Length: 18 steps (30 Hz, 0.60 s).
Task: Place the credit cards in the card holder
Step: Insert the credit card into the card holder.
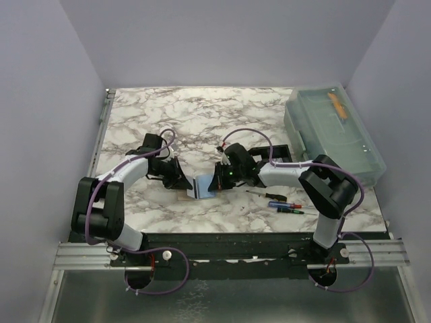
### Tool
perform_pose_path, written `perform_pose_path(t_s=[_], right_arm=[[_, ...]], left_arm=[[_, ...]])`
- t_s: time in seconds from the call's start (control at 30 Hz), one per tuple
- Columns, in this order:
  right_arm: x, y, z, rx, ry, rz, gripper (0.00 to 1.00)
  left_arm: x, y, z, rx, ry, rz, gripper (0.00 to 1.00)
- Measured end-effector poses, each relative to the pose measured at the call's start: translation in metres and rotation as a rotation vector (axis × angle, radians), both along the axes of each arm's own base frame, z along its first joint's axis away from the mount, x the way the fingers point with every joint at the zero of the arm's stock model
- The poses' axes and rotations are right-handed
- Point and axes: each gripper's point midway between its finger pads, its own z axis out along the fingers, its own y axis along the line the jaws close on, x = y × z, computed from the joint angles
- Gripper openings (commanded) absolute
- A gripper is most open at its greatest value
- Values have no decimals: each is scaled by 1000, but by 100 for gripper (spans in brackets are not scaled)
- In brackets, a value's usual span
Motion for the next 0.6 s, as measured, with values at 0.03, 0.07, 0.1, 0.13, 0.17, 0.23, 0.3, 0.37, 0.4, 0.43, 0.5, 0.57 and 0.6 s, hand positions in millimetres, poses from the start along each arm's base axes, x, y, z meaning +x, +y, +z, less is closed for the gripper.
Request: perform_pose_path(t_s=[0.03,0.07,0.1,0.13,0.17,0.23,0.3,0.37,0.4,0.43,0.5,0.57,0.6], right_arm=[[2,-2,-2,-9,-4,-11,0],[3,-3,-5,-18,-6,-19,0],[4,-5,-7,-28,-9,-28,0],[4,-7,-10,-37,-9,-36,0],[5,-8,-13,-44,-9,-41,0],[6,-10,-16,-53,-8,-52,0],[9,-11,-16,-56,-10,-60,0],[9,-12,-16,-57,-12,-63,0],[10,-12,-16,-58,-13,-64,0],[10,-12,-16,-59,-13,-66,0],[11,-13,-17,-60,-13,-69,0],[12,-14,-17,-60,-13,-73,0],[13,-14,-17,-60,-13,-75,0]], left_arm=[[-2,0,-5,7,15,-2,0],[-4,0,-12,20,37,-4,0],[-5,1,-16,32,47,-3,0],[-5,1,-18,37,50,-4,0],[-4,1,-19,37,48,-4,0],[0,0,-19,33,31,-5,0],[3,-1,-20,28,12,-6,0],[4,-1,-21,26,0,-7,0],[5,-1,-21,26,-7,-10,0],[6,-1,-22,25,-14,-14,0],[7,-2,-23,25,-19,-18,0],[8,-2,-26,24,-21,-23,0],[8,-2,-27,21,-20,-28,0]])
